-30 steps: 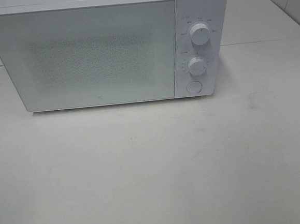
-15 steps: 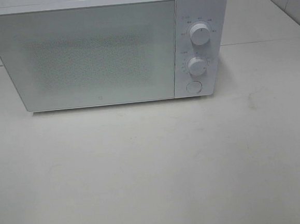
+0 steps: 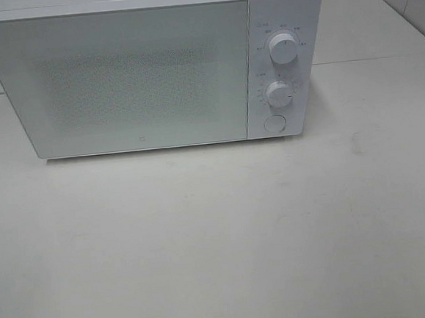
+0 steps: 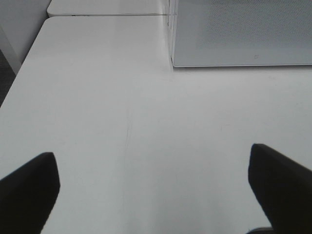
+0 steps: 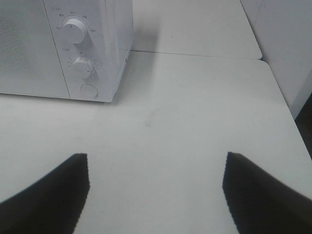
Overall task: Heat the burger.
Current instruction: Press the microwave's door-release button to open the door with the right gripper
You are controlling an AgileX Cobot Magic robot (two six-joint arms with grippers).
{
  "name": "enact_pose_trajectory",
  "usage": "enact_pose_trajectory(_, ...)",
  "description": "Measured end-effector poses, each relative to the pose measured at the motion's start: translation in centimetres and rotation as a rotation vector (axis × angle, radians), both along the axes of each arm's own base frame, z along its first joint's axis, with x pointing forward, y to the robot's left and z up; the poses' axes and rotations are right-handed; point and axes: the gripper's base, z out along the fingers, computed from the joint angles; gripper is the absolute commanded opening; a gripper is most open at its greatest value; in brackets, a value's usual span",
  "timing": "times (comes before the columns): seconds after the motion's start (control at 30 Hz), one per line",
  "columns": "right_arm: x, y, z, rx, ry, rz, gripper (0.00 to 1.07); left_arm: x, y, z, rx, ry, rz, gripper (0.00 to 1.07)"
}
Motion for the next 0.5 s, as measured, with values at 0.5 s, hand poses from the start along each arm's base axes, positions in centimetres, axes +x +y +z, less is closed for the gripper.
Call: enact_pose_trajectory(0.5,5.9,1.3,-0.2,-0.007,-0.009,0.024,0.74,0.0,0.0,0.0,0.0,0.0,0.0,0.98)
